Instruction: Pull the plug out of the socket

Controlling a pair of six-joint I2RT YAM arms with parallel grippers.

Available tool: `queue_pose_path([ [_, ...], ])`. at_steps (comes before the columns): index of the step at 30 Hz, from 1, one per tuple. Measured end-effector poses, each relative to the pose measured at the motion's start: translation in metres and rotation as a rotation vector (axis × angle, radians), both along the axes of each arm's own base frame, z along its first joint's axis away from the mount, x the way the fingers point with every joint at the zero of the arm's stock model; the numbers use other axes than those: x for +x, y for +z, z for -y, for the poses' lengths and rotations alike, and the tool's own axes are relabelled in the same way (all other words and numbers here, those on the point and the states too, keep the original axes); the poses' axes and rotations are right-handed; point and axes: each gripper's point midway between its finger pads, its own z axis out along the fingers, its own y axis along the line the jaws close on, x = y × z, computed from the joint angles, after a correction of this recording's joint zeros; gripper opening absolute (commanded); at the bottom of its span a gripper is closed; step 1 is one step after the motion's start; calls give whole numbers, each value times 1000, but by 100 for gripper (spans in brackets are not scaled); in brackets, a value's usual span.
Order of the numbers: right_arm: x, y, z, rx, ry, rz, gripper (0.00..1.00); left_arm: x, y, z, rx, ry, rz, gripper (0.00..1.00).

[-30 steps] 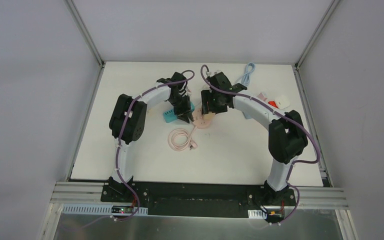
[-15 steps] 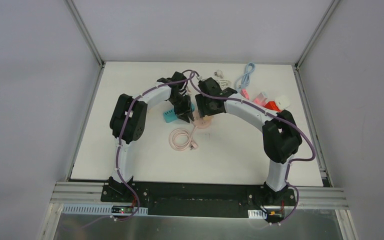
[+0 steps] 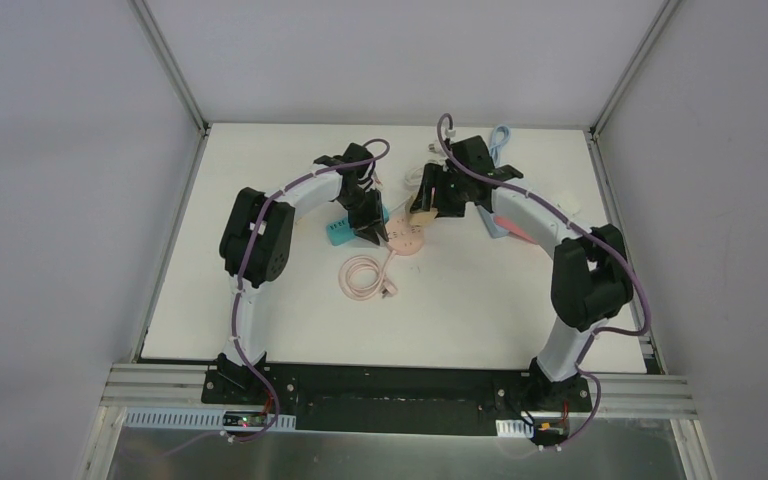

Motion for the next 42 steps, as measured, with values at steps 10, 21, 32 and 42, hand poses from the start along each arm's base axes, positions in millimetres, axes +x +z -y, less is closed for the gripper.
queue_pose_path([
  [10,0,11,1,130,-101,-43,0,2,-1,-4,-14,7,-3,52],
  [21,40,-11,29,147,-379,-129,15,19,43,-7,-104,-12,102,78],
  [32,54,-43,27,152,-418,-221,90,12,144,-14,-207,-63,349,87],
  [42,61,-20,69,68,-432,-126,98,26,191,-85,-88,51,533,99],
])
